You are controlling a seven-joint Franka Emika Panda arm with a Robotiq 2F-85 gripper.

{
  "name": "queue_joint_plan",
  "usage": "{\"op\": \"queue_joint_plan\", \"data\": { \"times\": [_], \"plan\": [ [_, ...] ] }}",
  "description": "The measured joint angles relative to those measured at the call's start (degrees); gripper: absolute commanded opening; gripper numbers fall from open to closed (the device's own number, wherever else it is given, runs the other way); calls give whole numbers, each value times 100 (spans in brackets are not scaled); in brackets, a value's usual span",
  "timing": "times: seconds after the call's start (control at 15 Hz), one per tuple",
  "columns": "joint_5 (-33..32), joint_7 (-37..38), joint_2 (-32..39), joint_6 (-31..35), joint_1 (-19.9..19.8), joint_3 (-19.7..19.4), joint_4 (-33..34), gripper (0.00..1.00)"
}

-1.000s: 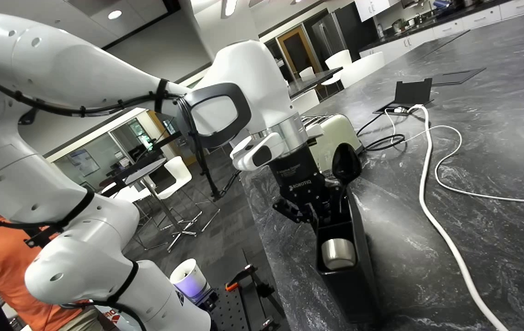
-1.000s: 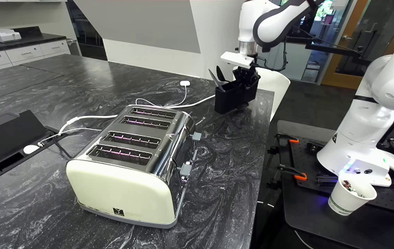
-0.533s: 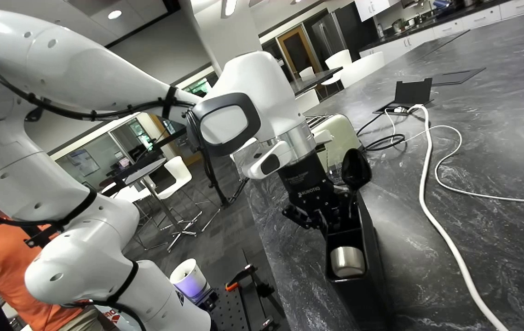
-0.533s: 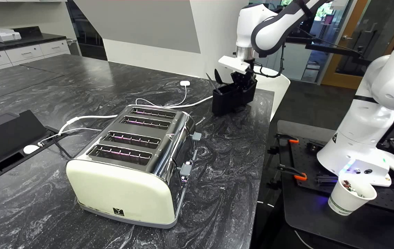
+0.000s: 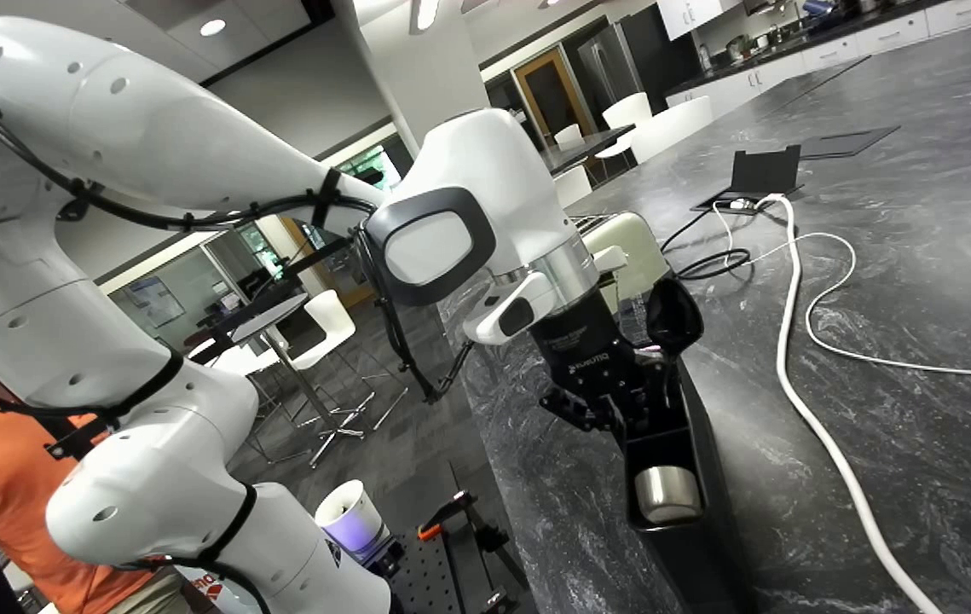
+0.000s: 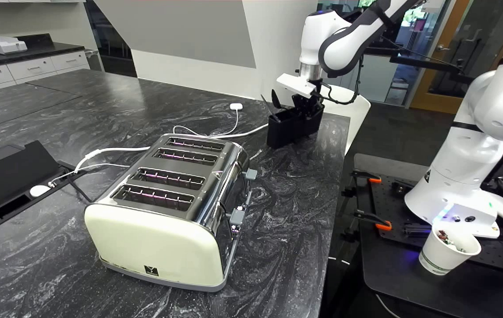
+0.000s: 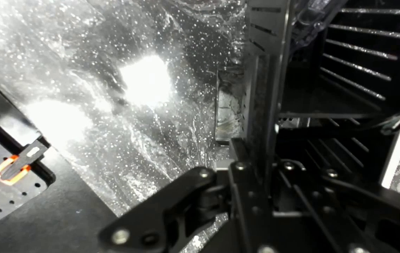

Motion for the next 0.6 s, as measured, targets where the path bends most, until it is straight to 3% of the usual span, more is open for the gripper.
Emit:
{"op": "queue_joint_plan", "data": {
  "times": [0.13, 0.2, 0.6],
  "plan": [
    [0, 0, 1, 0, 1, -2, 1, 41],
    [0, 0, 4, 1, 2, -2, 3, 42],
    [-20, 0, 2, 2, 33, -2, 51, 86]
  ]
}}
